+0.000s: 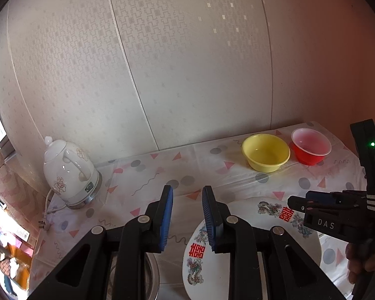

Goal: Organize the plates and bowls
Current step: 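Open the left gripper and withdraw from the steel bowl, then move the left gripper to the yellow bowl rim and grasp it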

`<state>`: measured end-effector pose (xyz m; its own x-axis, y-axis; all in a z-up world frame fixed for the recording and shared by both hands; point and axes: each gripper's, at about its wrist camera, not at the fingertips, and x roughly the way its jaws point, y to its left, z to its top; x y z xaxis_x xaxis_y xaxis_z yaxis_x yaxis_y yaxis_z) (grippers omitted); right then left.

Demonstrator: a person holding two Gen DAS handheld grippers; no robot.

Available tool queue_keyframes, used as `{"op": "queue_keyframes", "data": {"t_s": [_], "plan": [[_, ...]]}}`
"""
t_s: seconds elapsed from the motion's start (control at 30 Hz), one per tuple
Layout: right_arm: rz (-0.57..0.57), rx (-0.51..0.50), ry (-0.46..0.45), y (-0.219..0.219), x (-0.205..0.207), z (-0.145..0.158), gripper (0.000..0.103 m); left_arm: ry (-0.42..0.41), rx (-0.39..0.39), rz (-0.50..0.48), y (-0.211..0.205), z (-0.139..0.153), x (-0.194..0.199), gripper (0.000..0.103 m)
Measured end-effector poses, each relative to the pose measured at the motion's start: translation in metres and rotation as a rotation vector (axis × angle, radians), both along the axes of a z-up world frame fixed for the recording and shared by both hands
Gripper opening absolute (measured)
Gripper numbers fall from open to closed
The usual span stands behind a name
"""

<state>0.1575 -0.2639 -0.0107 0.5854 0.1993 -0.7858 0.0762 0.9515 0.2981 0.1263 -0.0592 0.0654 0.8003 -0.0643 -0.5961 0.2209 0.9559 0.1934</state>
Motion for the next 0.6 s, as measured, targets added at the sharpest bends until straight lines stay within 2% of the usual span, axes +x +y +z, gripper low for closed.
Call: {"op": "queue_keyframes", "data": {"t_s": [0.4,0.6], "plan": [[-0.04,0.015,0.021,-0.018,0.013,-0.009,0.04,0.037,0.03,-0.014,-0.012,-0.017,0.02,0.025],[-0.094,0.049,0.024,-0.039,0.029,-0.012,0.04,0.133,-0.012,-0.024,-0.018,-0.031,0.043,0.025]]}}
